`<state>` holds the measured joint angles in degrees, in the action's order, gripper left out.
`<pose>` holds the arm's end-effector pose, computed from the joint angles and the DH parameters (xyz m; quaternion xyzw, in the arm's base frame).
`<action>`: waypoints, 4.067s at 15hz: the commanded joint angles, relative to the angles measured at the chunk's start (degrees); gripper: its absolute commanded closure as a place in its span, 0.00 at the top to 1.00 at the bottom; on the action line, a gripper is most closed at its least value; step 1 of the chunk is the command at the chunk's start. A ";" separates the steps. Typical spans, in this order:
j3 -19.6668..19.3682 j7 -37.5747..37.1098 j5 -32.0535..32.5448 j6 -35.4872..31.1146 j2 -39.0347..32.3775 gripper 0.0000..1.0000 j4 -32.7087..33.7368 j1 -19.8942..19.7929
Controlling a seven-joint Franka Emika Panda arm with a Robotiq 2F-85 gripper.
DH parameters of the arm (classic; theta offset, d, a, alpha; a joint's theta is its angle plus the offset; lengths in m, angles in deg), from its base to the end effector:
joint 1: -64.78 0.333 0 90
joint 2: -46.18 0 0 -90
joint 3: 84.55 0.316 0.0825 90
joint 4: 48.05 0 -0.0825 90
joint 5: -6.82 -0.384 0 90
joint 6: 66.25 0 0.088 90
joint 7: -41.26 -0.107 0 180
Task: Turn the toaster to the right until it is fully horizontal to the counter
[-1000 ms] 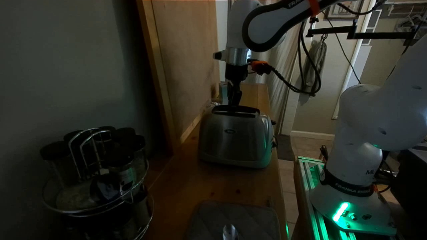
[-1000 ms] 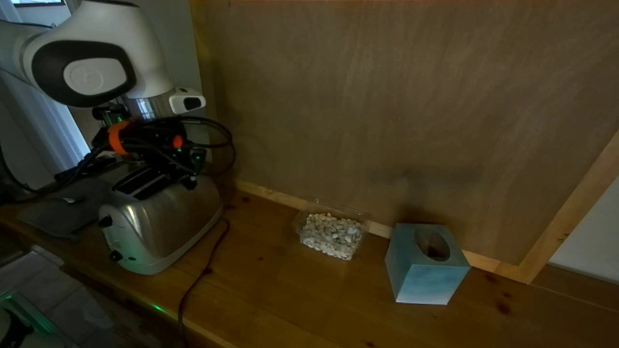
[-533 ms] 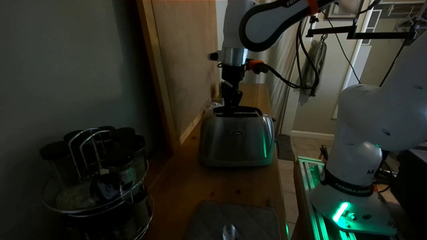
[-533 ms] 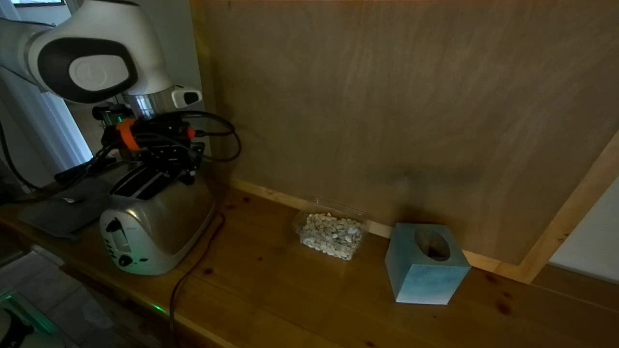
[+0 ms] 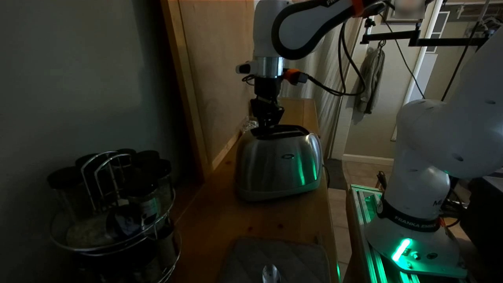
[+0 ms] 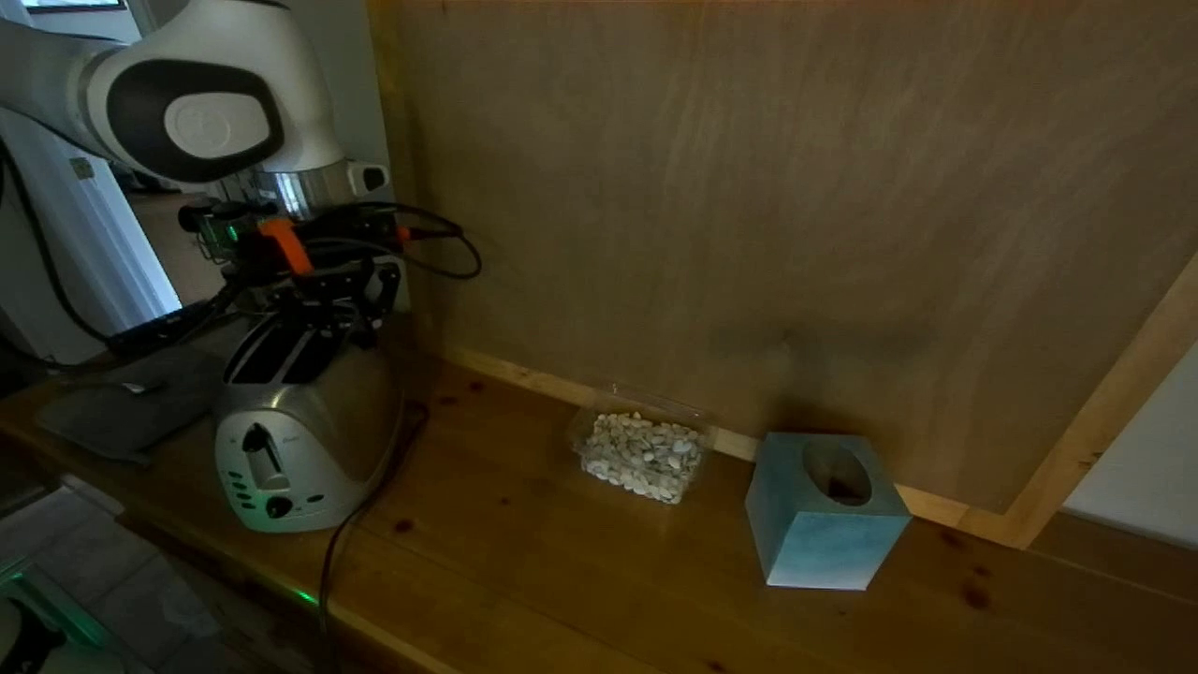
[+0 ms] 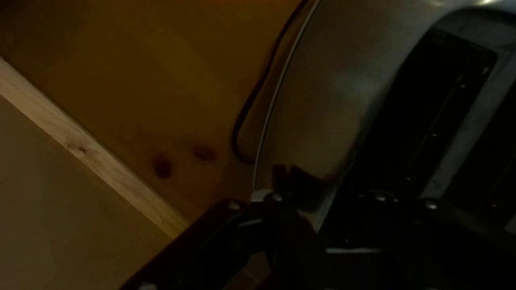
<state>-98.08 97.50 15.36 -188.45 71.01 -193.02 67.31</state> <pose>0.4001 -0.0848 0.4242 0.9030 0.4291 0.0043 0.0200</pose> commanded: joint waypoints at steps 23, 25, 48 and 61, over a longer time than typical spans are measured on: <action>0.55 -8.68 -1.12 5.69 5.87 1.00 -0.69 -3.91; -0.01 -8.35 -1.31 5.08 5.50 1.00 -1.26 -3.98; -1.35 -3.31 -0.77 2.32 3.22 0.08 -2.69 -3.33; 2.00 12.34 0.97 6.59 -0.34 0.08 2.51 -0.11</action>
<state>-96.89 103.37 16.64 -184.54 72.31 -193.12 65.62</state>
